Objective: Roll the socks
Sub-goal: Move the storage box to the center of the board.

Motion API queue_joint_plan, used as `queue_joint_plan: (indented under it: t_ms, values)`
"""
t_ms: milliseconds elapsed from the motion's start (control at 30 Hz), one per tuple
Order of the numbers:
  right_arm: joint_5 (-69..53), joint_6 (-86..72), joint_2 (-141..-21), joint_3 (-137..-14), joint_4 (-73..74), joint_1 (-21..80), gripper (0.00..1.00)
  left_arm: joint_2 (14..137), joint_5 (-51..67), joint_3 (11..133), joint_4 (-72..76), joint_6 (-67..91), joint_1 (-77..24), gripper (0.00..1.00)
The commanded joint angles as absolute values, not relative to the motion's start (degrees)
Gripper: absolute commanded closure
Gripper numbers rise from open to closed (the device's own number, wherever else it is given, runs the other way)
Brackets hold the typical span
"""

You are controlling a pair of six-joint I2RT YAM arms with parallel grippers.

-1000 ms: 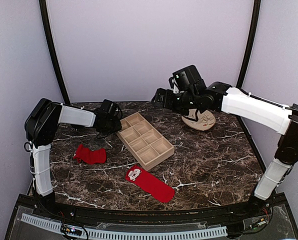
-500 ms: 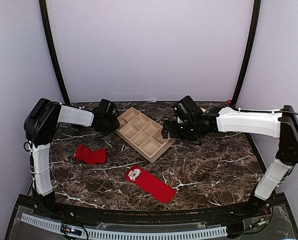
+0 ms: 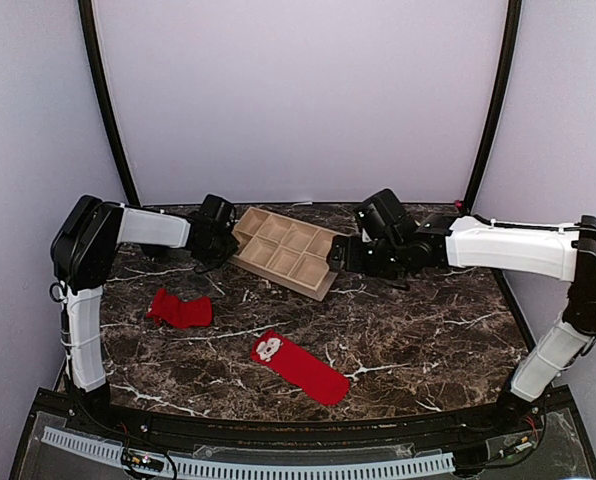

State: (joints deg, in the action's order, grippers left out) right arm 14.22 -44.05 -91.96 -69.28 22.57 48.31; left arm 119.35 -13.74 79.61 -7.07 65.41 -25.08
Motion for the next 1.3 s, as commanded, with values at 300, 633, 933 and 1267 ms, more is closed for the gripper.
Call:
queue_joint_plan:
  t_ms: [300, 633, 933, 1267]
  values:
    - [16.32, -42.03, -94.24, -71.41, 19.58, 47.79, 0.01, 125.52, -23.98, 95.24, -30.12, 78.82, -26.56, 1.00]
    - [15.87, -41.14, -96.63, -72.48, 18.45, 46.80, 0.01, 130.61, -25.43, 106.36, -38.73, 83.10, -26.67, 1.00]
    - [15.82, -40.59, -96.93, -70.54, 17.22, 45.88, 0.00, 134.19, -24.58, 113.02, -41.85, 83.45, -26.62, 0.91]
    - [16.04, -40.17, -96.95, -70.23, 17.11, 45.80, 0.01, 134.15, -21.35, 113.18, -38.87, 81.55, -26.70, 0.61]
